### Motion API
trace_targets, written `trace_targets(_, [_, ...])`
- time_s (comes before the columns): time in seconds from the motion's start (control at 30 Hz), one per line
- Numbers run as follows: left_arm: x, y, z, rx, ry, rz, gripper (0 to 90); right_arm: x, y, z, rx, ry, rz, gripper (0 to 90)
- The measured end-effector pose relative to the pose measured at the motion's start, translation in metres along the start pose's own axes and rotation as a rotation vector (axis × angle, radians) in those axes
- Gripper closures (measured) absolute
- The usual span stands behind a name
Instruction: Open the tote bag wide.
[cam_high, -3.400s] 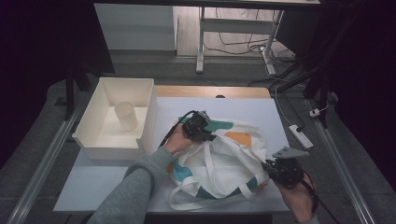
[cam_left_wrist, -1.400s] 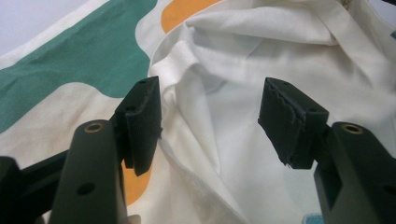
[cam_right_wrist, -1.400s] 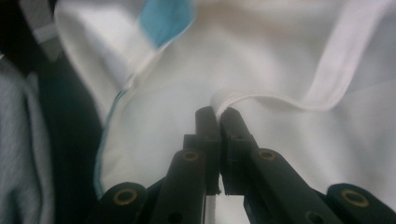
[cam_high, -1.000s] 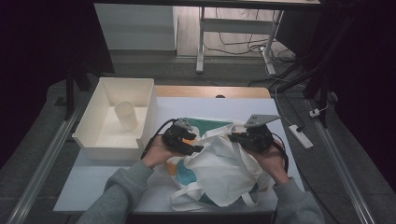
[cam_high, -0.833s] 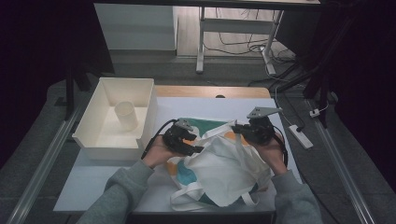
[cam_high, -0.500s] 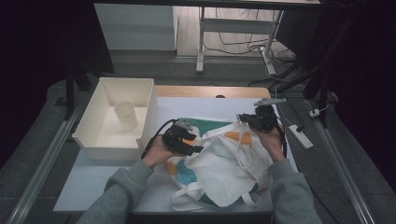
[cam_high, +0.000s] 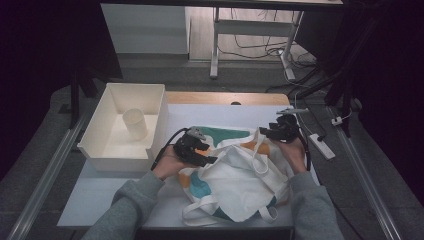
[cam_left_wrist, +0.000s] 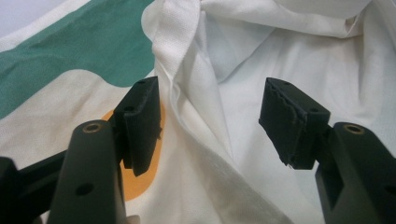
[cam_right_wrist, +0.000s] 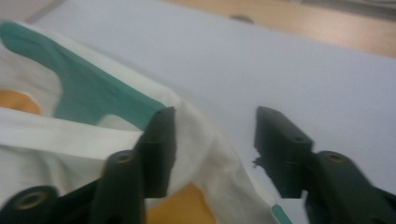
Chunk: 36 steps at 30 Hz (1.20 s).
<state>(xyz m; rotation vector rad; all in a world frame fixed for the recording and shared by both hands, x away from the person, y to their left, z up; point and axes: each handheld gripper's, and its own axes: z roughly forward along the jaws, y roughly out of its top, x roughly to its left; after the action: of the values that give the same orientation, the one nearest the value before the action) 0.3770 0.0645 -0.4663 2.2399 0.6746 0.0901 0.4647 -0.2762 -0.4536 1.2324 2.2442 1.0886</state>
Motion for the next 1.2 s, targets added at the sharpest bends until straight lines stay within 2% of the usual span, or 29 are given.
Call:
trace_targets(0.07, [0.0,0.0,0.0,0.002,0.001,0.001,38.3,0.005,0.002,-0.015,-0.024,0.001,-0.016,40.3])
trace_targets(0.13, [-0.001,0.0,0.0,0.001,0.002,-0.001,38.3,0.011,0.002,-0.028,-0.042,0.027,-0.034,39.2])
trace_targets(0.3, [-0.001,0.0,-0.002,-0.004,0.006,0.0,38.3,0.032,-0.008,-0.051,-0.045,0.072,-0.085,37.9])
trace_targets(0.5, [0.0,-0.001,-0.001,0.0,0.005,-0.004,38.3,0.063,-0.036,-0.061,0.026,0.13,-0.172,38.2])
trace_targets(0.63, [0.0,-0.001,-0.001,0.0,0.008,-0.005,38.2,0.08,-0.05,-0.071,0.033,0.163,-0.212,38.5])
trace_targets(0.83, [0.001,-0.001,-0.001,0.001,0.009,-0.005,38.2,0.104,-0.059,-0.082,0.043,0.197,-0.299,41.1])
trace_targets(0.93, [0.0,-0.001,-0.001,0.001,0.008,-0.003,38.2,0.113,-0.064,-0.077,0.087,0.164,-0.344,47.2])
trace_targets(1.03, [0.0,-0.001,-0.002,-0.002,0.01,0.0,38.2,0.116,-0.068,-0.072,0.105,0.116,-0.406,55.5])
trace_targets(1.1, [0.0,-0.001,-0.002,-0.003,0.008,-0.002,38.2,0.114,-0.069,-0.069,0.116,0.117,-0.402,70.1])
trace_targets(1.2, [0.001,-0.002,-0.001,0.0,0.007,-0.002,38.2,0.11,-0.069,-0.068,0.109,0.12,-0.383,84.4])
